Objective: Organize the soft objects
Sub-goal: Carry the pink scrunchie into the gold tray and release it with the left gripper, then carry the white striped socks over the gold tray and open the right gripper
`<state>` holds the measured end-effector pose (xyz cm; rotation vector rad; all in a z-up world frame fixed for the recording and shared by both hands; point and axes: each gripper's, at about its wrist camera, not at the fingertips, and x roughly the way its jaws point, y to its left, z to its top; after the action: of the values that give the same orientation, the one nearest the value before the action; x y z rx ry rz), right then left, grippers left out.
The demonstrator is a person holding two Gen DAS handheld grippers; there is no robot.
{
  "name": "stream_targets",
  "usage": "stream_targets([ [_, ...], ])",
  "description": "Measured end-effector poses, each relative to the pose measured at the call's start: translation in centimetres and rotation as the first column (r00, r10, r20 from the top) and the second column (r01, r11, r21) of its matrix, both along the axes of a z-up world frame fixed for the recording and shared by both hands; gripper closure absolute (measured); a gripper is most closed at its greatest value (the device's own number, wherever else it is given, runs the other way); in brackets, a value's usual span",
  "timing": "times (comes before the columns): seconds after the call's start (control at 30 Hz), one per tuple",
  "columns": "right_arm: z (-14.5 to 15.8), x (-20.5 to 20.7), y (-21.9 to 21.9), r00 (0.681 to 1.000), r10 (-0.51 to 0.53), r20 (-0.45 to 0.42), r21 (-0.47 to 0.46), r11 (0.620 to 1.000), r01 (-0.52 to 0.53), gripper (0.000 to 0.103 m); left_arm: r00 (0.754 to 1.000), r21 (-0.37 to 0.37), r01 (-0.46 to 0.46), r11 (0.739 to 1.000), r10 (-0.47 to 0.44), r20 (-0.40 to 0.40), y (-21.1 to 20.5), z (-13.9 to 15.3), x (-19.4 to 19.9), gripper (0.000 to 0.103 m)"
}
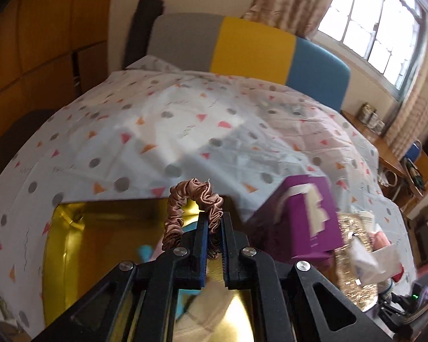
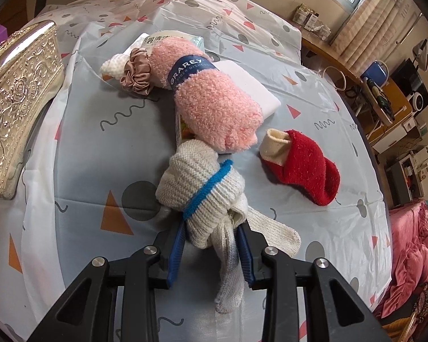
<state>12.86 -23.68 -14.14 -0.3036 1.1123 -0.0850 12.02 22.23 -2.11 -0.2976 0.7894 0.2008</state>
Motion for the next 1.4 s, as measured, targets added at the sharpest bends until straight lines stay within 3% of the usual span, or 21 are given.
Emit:
stream_targets([
  [0.43,0.0,0.0,0.3,1.000,0.010,0.002,-0.014,1.000,-0.010,0.070,0.986,0.023,-0.152,0.988,0.153,-0.061,5.1,-4.5,-4.5,0.094],
  [0.67,-0.1,0.0,0.3,1.000,0.013,0.002,-0.017,1.000,-0.013,0.070,0.982,0.035,-0.158,0.987,0.161,-0.094,5.3,-6.2,-6.2,0.092],
  [0.77,-0.1,0.0,0.4,1.000,0.013,0.003,-0.021,1.000,-0.013,0.070,0.982,0.007,-0.152,0.988,0.152,-0.114,5.3,-7.0,-6.6,0.089],
  [0.8,-0.1,-0.1,0.4,1.000,0.013,0.003,-0.021,1.000,-0.013,0.070,0.980,0.007,-0.161,0.987,0.160,-0.114,5.4,-7.0,-6.8,0.087],
  [0.87,-0.1,-0.2,0.5,1.000,0.013,0.003,-0.025,1.000,-0.013,0.070,0.977,0.018,-0.189,0.982,0.189,-0.103,5.5,-7.1,-7.5,0.068],
  [0.9,-0.1,-0.2,0.6,1.000,0.013,0.003,-0.027,1.000,-0.013,0.070,0.974,0.022,-0.200,0.980,0.201,-0.100,5.4,-7.2,-8.0,0.045],
  [0.93,-0.1,-0.2,0.6,1.000,0.013,0.003,-0.029,1.000,-0.012,0.070,0.973,0.032,-0.212,0.977,0.214,-0.091,5.4,-7.3,-8.5,0.033],
  [1.17,-0.1,-0.1,0.6,1.000,0.006,0.003,-0.028,1.000,-0.006,0.070,0.972,0.097,-0.215,0.972,0.222,-0.071,3.9,-7.8,-11.4,0.032],
  [1.4,0.0,-0.4,0.8,1.000,0.015,-0.001,-0.023,1.000,-0.015,0.071,0.983,0.194,-0.159,0.968,0.173,-0.056,1.1,-7.1,-12.6,0.016],
])
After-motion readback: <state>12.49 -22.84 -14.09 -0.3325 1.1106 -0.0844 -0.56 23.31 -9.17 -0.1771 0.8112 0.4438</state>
